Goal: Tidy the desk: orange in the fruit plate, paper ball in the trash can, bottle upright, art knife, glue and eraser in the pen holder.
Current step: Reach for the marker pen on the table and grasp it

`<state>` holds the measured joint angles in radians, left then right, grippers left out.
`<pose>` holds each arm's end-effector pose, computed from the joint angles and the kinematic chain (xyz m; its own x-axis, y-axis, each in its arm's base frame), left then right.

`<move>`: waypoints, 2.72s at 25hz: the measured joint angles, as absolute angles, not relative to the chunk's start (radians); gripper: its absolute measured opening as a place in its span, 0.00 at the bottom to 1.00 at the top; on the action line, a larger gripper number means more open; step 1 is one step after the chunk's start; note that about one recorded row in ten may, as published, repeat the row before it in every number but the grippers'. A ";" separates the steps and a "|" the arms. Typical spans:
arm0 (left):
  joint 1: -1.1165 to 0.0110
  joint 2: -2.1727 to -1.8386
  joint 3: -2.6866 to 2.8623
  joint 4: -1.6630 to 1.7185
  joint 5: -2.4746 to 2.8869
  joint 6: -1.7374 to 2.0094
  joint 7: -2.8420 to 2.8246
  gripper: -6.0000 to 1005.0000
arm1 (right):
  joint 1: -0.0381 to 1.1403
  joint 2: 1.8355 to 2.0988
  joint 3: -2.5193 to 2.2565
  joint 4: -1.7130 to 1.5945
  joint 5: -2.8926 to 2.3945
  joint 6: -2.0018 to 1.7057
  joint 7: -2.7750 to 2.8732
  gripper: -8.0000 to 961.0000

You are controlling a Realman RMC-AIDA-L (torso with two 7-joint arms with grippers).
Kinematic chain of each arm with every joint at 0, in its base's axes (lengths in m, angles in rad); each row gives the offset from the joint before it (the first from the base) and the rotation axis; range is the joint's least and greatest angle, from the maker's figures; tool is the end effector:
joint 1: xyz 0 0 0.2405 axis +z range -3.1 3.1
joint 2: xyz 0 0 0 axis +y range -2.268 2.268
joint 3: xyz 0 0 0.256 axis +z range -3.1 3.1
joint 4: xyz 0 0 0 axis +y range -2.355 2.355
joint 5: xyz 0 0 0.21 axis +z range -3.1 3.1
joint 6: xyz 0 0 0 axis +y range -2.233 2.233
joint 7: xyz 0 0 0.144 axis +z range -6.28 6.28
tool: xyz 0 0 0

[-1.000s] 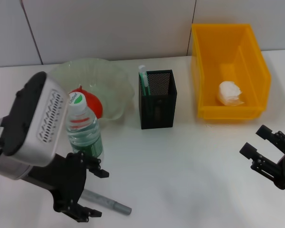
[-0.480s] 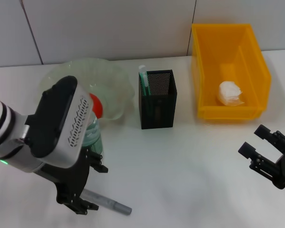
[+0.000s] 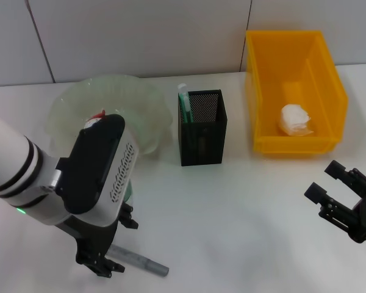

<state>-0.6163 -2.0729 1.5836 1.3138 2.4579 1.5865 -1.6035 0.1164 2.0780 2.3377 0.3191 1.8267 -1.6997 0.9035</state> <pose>-0.1625 0.3251 -0.0417 0.8411 -0.3727 -0.3919 -0.3483 -0.9277 0.1347 0.3348 0.2041 0.0036 0.4613 -0.1230 -0.8787 -0.7076 -0.6484 -0.2807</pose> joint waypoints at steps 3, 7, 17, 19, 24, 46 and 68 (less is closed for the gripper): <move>-0.623 -2.074 1.597 1.295 2.477 1.570 -1.610 0.73 | 0.117 2.078 2.338 0.319 1.827 -1.700 0.904 0.86; -0.635 -2.076 1.617 1.270 2.503 1.549 -1.614 0.72 | 0.116 2.077 2.338 0.319 1.827 -1.697 0.904 0.86; -0.665 -2.079 1.664 1.239 2.547 1.525 -1.623 0.71 | 0.112 2.077 2.336 0.316 1.827 -1.692 0.904 0.86; -0.668 -2.079 1.665 1.239 2.554 1.526 -1.624 0.71 | 0.112 2.077 2.336 0.316 1.825 -1.692 0.904 0.86; -0.677 -2.079 1.673 1.239 2.570 1.532 -1.636 0.68 | 0.113 2.077 2.336 0.312 1.819 -1.691 0.904 0.86; -0.722 -2.080 1.733 1.215 2.597 1.534 -1.679 0.47 | 0.117 2.075 2.336 0.305 1.816 -1.690 0.905 0.86; -0.775 -2.080 1.865 1.241 2.568 1.553 -1.793 0.42 | 0.120 2.075 2.336 0.305 1.813 -1.691 0.913 0.86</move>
<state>-0.7749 -2.0801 1.8651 1.2410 2.5681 1.5527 -1.7927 0.1195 2.0752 2.3362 0.3052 1.8133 -1.6909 0.9128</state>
